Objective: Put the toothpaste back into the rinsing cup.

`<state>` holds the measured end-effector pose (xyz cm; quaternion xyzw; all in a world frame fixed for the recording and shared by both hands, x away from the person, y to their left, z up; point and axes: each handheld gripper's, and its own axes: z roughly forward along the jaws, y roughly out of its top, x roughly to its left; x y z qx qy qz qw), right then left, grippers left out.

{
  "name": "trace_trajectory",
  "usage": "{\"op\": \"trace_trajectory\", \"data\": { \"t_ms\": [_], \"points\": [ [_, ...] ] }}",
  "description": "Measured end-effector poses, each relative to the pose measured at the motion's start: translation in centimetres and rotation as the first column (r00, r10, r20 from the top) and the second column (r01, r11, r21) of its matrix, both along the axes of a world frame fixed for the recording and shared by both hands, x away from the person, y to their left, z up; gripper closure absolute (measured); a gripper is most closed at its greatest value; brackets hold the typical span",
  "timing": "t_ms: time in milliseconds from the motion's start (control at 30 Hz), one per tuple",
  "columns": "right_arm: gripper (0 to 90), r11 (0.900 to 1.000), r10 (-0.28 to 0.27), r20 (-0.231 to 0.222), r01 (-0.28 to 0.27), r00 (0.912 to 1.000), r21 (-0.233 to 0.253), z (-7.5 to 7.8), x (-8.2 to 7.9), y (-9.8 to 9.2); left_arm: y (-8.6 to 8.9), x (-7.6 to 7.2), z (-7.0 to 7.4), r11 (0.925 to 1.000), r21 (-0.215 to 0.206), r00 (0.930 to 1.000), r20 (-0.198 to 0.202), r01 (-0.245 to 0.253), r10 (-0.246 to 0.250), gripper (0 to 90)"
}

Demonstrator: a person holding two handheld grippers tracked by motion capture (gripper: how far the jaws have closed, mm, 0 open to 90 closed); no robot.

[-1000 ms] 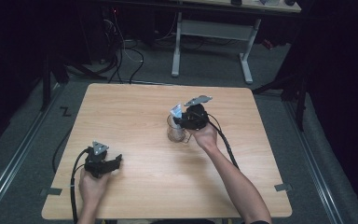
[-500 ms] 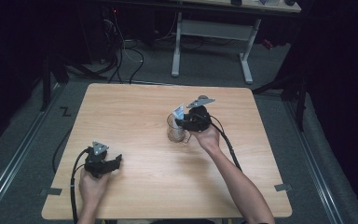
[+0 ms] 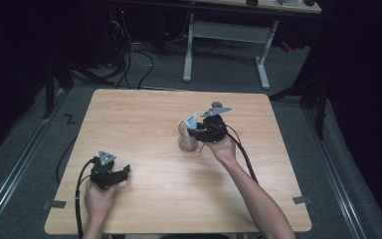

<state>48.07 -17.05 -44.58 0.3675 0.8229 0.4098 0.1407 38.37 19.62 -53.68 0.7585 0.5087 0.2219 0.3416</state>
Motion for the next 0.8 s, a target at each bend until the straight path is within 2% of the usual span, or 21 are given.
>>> {"op": "trace_trajectory", "data": {
  "t_ms": [467,800],
  "points": [
    [42.9,1.0,0.011,-0.003,-0.011,0.9999,-0.001,0.38,-0.47,-0.02,0.0,0.0,0.0,1.0,0.0,1.0,0.0,0.0,0.0,30.2],
    [39.1,1.0,0.005,0.008,-0.005,1.0,0.002,0.67,-0.77,-0.53,0.0,0.0,0.0,1.0,0.0,1.0,0.0,0.0,0.0,30.2]
  ]
}}
